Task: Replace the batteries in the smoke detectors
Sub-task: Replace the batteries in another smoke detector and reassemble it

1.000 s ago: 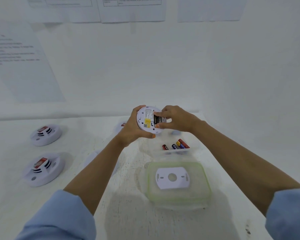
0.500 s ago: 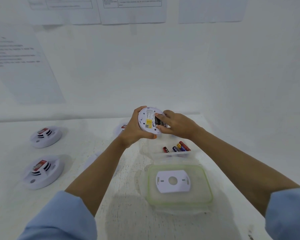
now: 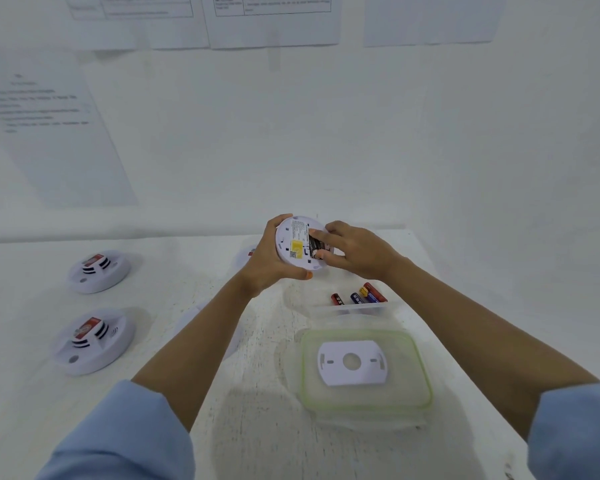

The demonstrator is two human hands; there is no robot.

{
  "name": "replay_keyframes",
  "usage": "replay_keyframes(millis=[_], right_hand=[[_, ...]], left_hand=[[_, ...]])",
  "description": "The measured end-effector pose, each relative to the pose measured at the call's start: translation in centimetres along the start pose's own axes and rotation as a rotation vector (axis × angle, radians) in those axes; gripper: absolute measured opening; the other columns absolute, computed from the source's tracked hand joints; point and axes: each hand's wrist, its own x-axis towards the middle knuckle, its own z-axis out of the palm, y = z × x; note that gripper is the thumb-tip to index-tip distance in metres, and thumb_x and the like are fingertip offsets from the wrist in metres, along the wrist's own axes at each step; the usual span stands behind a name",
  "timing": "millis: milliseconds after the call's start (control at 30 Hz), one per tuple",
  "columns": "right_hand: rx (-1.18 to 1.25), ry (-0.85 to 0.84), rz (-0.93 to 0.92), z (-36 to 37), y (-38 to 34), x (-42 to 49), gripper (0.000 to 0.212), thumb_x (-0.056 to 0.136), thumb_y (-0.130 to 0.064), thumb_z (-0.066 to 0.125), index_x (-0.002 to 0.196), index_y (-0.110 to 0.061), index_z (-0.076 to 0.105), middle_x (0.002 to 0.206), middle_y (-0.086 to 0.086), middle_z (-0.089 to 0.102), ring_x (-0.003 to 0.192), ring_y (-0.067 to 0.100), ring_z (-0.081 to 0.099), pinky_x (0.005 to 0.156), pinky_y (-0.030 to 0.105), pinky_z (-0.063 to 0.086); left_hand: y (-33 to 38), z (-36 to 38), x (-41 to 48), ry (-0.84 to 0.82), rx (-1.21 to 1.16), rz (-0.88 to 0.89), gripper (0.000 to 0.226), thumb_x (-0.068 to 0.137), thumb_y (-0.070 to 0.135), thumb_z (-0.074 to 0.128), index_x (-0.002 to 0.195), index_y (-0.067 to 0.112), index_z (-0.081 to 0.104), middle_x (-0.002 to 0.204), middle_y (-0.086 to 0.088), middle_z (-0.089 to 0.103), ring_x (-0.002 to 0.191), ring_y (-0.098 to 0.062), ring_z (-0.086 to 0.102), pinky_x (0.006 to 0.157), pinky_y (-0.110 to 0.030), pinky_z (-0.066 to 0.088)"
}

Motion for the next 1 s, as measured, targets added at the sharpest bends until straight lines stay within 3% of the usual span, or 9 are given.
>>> replay_keyframes(millis=[100, 200, 333, 467, 633, 733, 833, 900, 1000], right_hand=[[0.228, -0.024, 0.133, -0.6, -0.2, 0.3, 0.053, 0.085, -0.042, 0.06, 0.133, -0.021, 0.05, 0.123, 0.005, 0.05, 0.102, 0.021, 0.053, 0.086, 0.029, 0.045], [0.48, -0.023, 0.231, -1.0, -0.4, 0.9, 0.057, 0.07, -0.033, 0.078, 0.121, -0.02, 0.058, 0.117, 0.004, 0.047, 0.108, 0.018, 0.048, 0.094, 0.027, 0.042], [0.58, -0.086, 0.304, -1.8, -0.9, 1.4, 0.057, 0.06, -0.015, 0.085, 0.11, -0.014, 0.058, 0.114, 0.001, 0.035, 0.109, 0.013, 0.039, 0.086, 0.006, 0.031], [0.532, -0.251, 0.345, -2.8, -1.0, 0.9, 0.055, 0.06, -0.015, 0.085, 0.104, -0.018, 0.052, 0.111, 0.0, 0.037, 0.101, 0.013, 0.039, 0.088, 0.022, 0.034], [0.434, -0.517, 0.366, -2.1, -1.3, 0.1, 0.053, 0.061, -0.023, 0.085, 0.098, -0.02, 0.049, 0.084, -0.007, 0.042, 0.073, 0.01, 0.041, 0.065, 0.022, 0.036], [0.533, -0.427, 0.4, -1.9, -1.3, 0.2, 0.047, 0.065, -0.028, 0.083, 0.097, -0.021, 0.049, 0.08, -0.007, 0.046, 0.065, 0.006, 0.041, 0.062, 0.02, 0.036], [0.638, -0.155, 0.433, -2.2, -1.2, 0.9, 0.029, 0.076, -0.028, 0.074, 0.091, -0.02, 0.049, 0.071, -0.002, 0.049, 0.06, 0.01, 0.042, 0.06, 0.022, 0.037], [0.601, -0.021, 0.447, -2.1, -1.7, 1.6, 0.021, 0.085, -0.028, 0.063, 0.098, -0.016, 0.051, 0.076, 0.002, 0.051, 0.065, 0.014, 0.046, 0.06, 0.023, 0.037], [0.534, 0.037, 0.435, -1.5, -2.6, 2.5, 0.014, 0.091, -0.028, 0.055, 0.098, -0.017, 0.051, 0.083, 0.004, 0.048, 0.073, 0.017, 0.046, 0.057, 0.02, 0.035]], left_hand=[[0.1, -0.2, 0.0, 0.018, 0.018, 0.016, 0.095, 0.05, -0.004, 0.077, 0.129, 0.019, 0.029, 0.121, 0.003, 0.046, 0.109, -0.011, 0.053, 0.075, -0.019, 0.053], [0.0, -0.3, 0.2, 0.016, 0.036, 0.034, 0.096, 0.049, -0.005, 0.077, 0.129, 0.019, 0.029, 0.12, 0.006, 0.046, 0.108, -0.005, 0.053, 0.075, -0.017, 0.052], [-0.2, -0.6, 0.3, 0.014, 0.071, 0.067, 0.097, 0.048, -0.004, 0.077, 0.128, 0.018, 0.028, 0.122, 0.004, 0.044, 0.11, -0.007, 0.051, 0.077, -0.016, 0.051], [-0.5, -1.3, 0.1, 0.051, 0.092, 0.086, 0.098, 0.048, -0.003, 0.078, 0.129, 0.017, 0.027, 0.125, 0.0, 0.042, 0.113, -0.008, 0.048, 0.08, -0.013, 0.049], [-0.5, -1.8, 0.0, 0.072, 0.129, 0.093, 0.1, 0.047, 0.0, 0.079, 0.131, 0.017, 0.027, 0.124, 0.008, 0.042, 0.115, -0.005, 0.045, 0.085, -0.01, 0.047], [-0.4, -1.7, -0.1, 0.08, 0.123, 0.095, 0.101, 0.047, -0.001, 0.078, 0.132, 0.016, 0.026, 0.124, 0.009, 0.042, 0.115, -0.004, 0.046, 0.084, -0.011, 0.047], [-0.4, -1.6, -0.2, 0.08, 0.114, 0.097, 0.102, 0.047, -0.003, 0.078, 0.134, 0.012, 0.026, 0.124, 0.007, 0.042, 0.114, -0.006, 0.047, 0.082, -0.012, 0.048], [-0.4, -1.4, -0.1, 0.08, 0.114, 0.103, 0.102, 0.047, -0.003, 0.078, 0.134, 0.012, 0.026, 0.124, 0.006, 0.042, 0.114, -0.005, 0.047, 0.081, -0.012, 0.048], [-0.2, -1.0, -0.1, 0.083, 0.098, 0.109, 0.101, 0.047, -0.002, 0.078, 0.132, 0.014, 0.026, 0.125, 0.001, 0.042, 0.112, -0.005, 0.049, 0.081, -0.014, 0.049]])
